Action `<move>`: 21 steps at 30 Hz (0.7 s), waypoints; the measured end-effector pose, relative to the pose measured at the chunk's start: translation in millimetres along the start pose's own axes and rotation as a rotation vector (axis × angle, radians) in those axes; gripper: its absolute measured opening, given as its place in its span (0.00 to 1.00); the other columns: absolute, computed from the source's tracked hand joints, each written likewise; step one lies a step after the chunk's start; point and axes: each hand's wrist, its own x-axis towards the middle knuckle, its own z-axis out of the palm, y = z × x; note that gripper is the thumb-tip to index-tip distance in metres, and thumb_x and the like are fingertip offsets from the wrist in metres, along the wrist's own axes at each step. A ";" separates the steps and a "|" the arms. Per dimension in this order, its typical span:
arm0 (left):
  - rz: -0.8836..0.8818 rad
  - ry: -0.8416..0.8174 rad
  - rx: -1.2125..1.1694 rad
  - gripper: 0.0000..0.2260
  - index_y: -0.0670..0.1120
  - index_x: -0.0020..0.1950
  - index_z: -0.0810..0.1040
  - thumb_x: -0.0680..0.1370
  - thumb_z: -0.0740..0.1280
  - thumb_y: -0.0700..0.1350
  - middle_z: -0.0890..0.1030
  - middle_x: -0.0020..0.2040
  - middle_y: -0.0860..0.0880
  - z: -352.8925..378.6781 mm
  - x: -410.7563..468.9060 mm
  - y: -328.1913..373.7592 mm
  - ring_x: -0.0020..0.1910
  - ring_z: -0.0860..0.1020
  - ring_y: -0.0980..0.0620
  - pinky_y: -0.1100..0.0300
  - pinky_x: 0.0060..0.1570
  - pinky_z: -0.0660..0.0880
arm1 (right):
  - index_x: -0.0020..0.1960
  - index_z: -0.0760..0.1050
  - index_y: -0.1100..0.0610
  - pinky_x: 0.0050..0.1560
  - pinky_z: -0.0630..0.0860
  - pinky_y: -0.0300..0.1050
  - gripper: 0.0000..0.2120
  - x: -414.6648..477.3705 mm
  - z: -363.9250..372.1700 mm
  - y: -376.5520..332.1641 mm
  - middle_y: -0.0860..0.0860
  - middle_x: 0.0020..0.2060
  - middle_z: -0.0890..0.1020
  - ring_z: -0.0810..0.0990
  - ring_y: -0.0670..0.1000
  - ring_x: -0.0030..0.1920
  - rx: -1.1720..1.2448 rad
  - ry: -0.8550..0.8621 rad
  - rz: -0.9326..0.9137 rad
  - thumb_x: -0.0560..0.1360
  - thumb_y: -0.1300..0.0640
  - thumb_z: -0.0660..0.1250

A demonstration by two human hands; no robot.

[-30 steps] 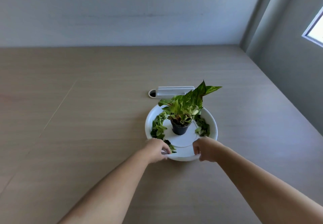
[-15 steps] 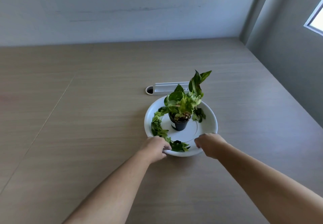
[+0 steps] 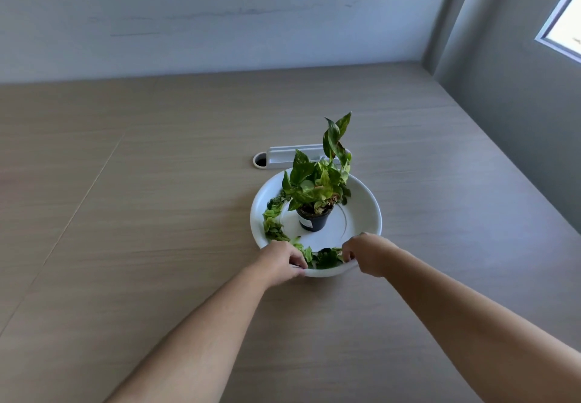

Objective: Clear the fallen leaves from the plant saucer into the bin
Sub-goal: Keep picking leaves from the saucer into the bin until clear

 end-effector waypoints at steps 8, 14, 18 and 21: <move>-0.036 -0.005 0.251 0.19 0.57 0.62 0.75 0.72 0.72 0.51 0.73 0.59 0.49 -8.3 22.2 6.3 0.58 0.74 0.47 0.52 0.54 0.74 | 0.56 0.76 0.51 0.44 0.75 0.47 0.13 26.9 7.4 -19.2 0.52 0.54 0.78 0.78 0.53 0.50 0.225 0.170 0.032 0.73 0.59 0.64; 0.020 0.069 0.313 0.16 0.48 0.57 0.78 0.73 0.66 0.34 0.74 0.54 0.44 9.2 34.6 9.6 0.50 0.77 0.41 0.53 0.43 0.72 | 0.53 0.75 0.55 0.38 0.73 0.46 0.11 42.9 24.3 -24.1 0.55 0.51 0.77 0.76 0.56 0.42 0.182 0.162 0.080 0.71 0.61 0.66; 0.037 0.115 0.235 0.11 0.44 0.51 0.81 0.73 0.66 0.32 0.78 0.52 0.43 13.5 35.6 4.9 0.50 0.78 0.41 0.53 0.46 0.74 | 0.49 0.78 0.57 0.40 0.75 0.46 0.11 47.0 28.2 -21.6 0.57 0.48 0.80 0.76 0.55 0.41 0.239 0.163 0.076 0.70 0.67 0.63; 0.025 0.155 0.141 0.08 0.42 0.50 0.82 0.73 0.68 0.34 0.80 0.53 0.43 10.4 32.9 4.1 0.51 0.79 0.44 0.57 0.47 0.73 | 0.46 0.80 0.59 0.36 0.72 0.41 0.09 42.6 23.5 -20.1 0.55 0.43 0.80 0.74 0.52 0.40 0.326 0.199 0.092 0.71 0.68 0.64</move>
